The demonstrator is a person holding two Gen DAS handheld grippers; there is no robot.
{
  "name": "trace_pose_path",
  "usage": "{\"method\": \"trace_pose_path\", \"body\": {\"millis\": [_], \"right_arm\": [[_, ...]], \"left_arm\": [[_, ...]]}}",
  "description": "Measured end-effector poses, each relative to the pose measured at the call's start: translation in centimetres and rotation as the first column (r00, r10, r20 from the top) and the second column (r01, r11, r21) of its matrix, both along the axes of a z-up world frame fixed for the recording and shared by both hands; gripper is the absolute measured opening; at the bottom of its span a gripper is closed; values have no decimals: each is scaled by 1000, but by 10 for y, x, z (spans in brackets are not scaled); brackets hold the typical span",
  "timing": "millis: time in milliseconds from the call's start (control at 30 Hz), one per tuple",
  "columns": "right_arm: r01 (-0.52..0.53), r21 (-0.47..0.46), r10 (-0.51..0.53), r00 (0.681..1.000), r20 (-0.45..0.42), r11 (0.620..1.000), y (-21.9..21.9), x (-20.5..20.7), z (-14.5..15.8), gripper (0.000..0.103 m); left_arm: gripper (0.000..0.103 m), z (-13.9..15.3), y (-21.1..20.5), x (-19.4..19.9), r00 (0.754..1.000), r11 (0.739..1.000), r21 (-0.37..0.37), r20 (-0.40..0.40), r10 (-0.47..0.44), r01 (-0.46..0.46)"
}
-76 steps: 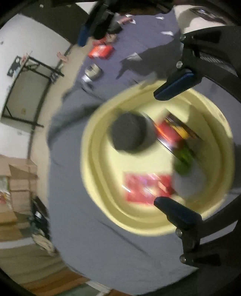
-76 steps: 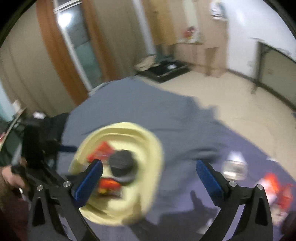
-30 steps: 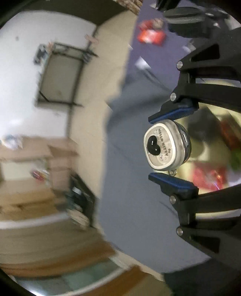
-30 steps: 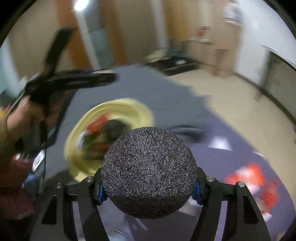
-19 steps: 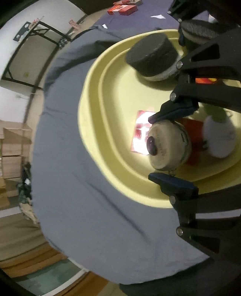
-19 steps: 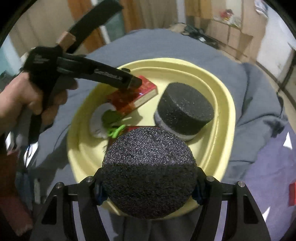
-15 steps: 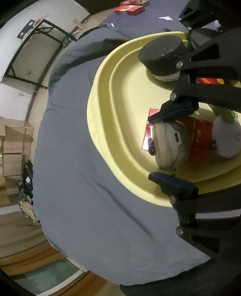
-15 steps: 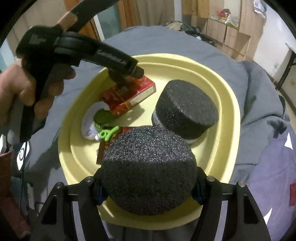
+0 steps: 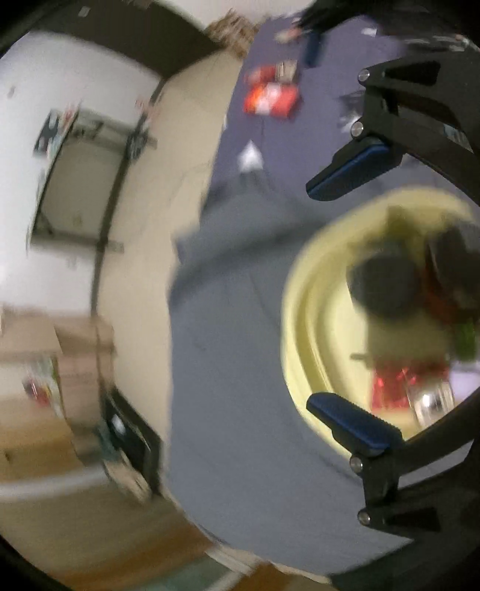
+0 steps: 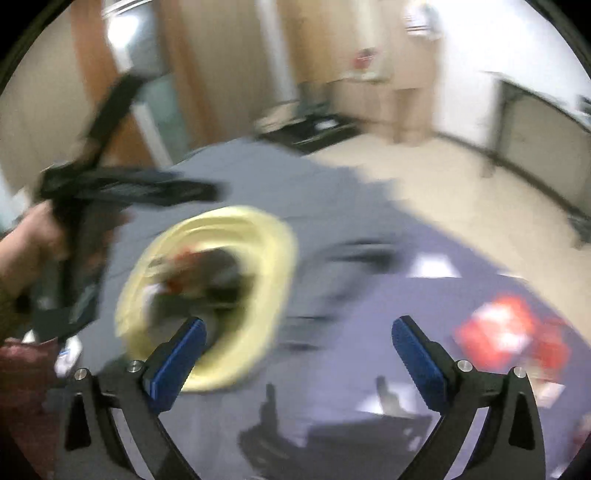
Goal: Organize rigid objects
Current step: 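Grasp the red lighter with the right tool while the left grasps the Double Happiness pack, then release the lighter and Double Happiness pack into the yellow basin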
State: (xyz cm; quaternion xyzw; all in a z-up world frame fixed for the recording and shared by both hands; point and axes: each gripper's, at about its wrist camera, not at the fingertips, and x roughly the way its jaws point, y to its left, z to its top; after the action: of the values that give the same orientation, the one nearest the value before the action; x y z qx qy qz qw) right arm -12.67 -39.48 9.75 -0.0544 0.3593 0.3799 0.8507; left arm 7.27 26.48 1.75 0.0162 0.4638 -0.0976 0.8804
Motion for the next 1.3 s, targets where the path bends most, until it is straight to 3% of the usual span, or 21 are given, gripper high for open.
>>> {"method": "trace_pose_path", "body": {"millis": [67, 200, 333, 467, 600, 667, 733, 800, 833, 867, 1033, 1300], "right_arm": [[147, -58, -147, 989, 9, 987, -57, 27, -7, 103], [393, -127, -398, 917, -15, 911, -149, 78, -33, 102], [435, -136, -448, 890, -83, 890, -171, 105, -55, 82], [433, -108, -444, 888, -118, 895, -169, 119, -58, 78], [403, -146, -422, 897, -132, 903, -173, 134, -71, 74], [389, -157, -410, 901, -139, 908, -173, 139, -76, 67], [383, -152, -404, 904, -143, 911, -173, 141, -81, 52], [383, -141, -401, 906, -136, 913, -176, 141, -84, 47], [384, -138, -401, 906, -133, 913, -175, 139, -85, 44], [382, -138, -399, 908, -127, 914, -177, 139, -85, 42], [388, -131, -403, 908, -115, 912, -185, 135, -86, 22], [357, -112, -365, 929, -58, 927, -182, 122, -73, 22]], "left_arm": [[103, 1, -48, 4, 996, 996, -3, 0, -88, 88], [103, -13, -136, 23, 976, 976, 10, -24, -217, 217], [103, -49, -206, 38, 954, 957, -6, -76, -291, 291], [103, -88, -246, 42, 925, 935, 12, -152, -349, 355], [103, -104, -267, 45, 910, 918, 48, -162, -382, 394], [103, -107, -275, 48, 907, 915, 55, -167, -387, 401], [102, -111, -283, 54, 907, 911, 78, -162, -389, 405], [96, -113, -285, 59, 915, 915, 98, -155, -373, 390], [82, -114, -285, 60, 914, 918, 78, -158, -374, 389], [58, -114, -286, 62, 912, 920, 51, -164, -377, 389], [58, -113, -286, 56, 909, 919, 20, -156, -387, 394], [58, -74, -247, 46, 938, 942, -40, -88, -335, 332]]}}
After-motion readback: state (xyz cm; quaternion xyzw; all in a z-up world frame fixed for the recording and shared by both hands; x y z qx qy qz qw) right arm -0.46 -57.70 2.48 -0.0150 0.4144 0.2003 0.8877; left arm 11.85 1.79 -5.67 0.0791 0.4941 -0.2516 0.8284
